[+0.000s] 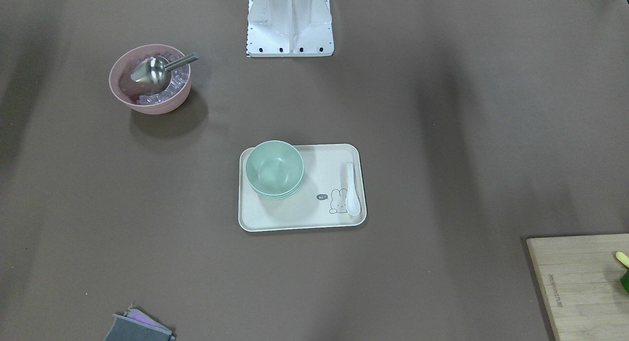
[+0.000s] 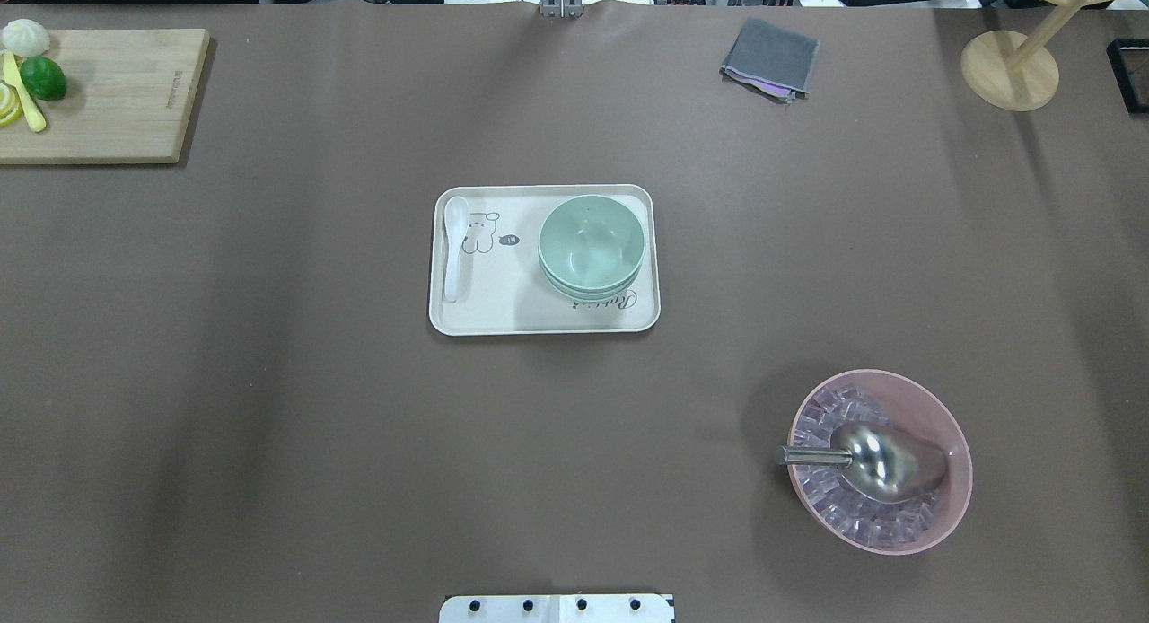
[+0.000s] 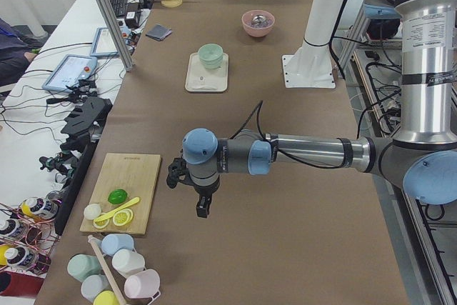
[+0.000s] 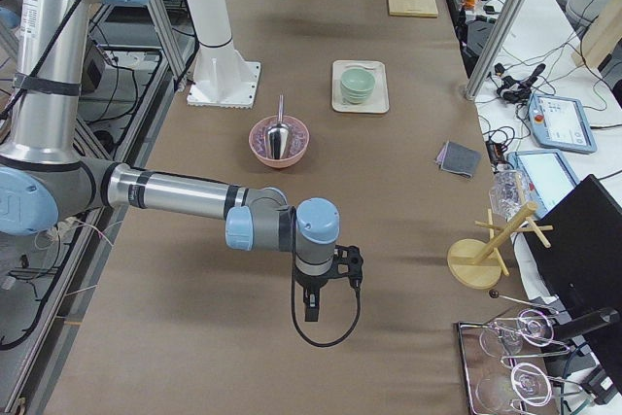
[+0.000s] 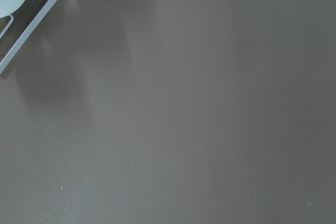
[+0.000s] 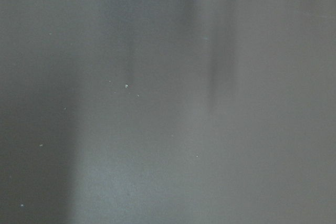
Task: Stack green bowls together
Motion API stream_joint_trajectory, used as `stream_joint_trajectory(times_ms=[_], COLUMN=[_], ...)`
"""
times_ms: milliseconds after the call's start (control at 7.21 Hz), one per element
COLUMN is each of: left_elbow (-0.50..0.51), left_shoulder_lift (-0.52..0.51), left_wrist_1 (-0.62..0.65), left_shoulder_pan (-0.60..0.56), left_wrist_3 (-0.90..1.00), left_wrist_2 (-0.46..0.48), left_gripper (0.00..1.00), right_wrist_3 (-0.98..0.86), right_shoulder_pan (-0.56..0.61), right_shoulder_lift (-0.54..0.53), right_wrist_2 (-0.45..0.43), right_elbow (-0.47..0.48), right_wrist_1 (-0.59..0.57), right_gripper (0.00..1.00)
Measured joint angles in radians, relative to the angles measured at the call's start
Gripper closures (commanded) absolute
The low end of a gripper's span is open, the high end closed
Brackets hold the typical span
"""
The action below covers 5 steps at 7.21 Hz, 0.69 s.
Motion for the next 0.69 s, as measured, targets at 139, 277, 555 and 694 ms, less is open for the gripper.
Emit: stream_joint_trajectory(times_ms=[139, 277, 555, 694], left_elbow=[0.0, 0.0, -0.005, -0.011], left_shoulder_lift=[0.0, 0.001, 0.001, 0.001], left_wrist_1=[0.0, 0.001, 0.001, 0.002], left_shoulder_pan=[0.0, 0.0, -0.001, 0.0], left_wrist_3=[0.0, 0.0, 0.0, 0.001], left_wrist_2=[0.0, 0.001, 0.001, 0.001], left_gripper=[0.02, 0.02, 0.02, 0.02], right_wrist_3=[0.002, 0.007, 0.01, 0.009], right_shoulder_pan=[0.014, 0.019, 0.021, 0.021], right_shoulder_lift=[-0.003, -0.002, -0.004, -0.006], right_wrist_2=[0.004, 0.008, 0.038, 0.061], right_elbow=[0.013, 0.029, 0.061, 0.067], right_wrist_1=[-0.008, -0.024, -0.051, -0.05], right_gripper=[0.0, 0.0, 0.0, 0.0])
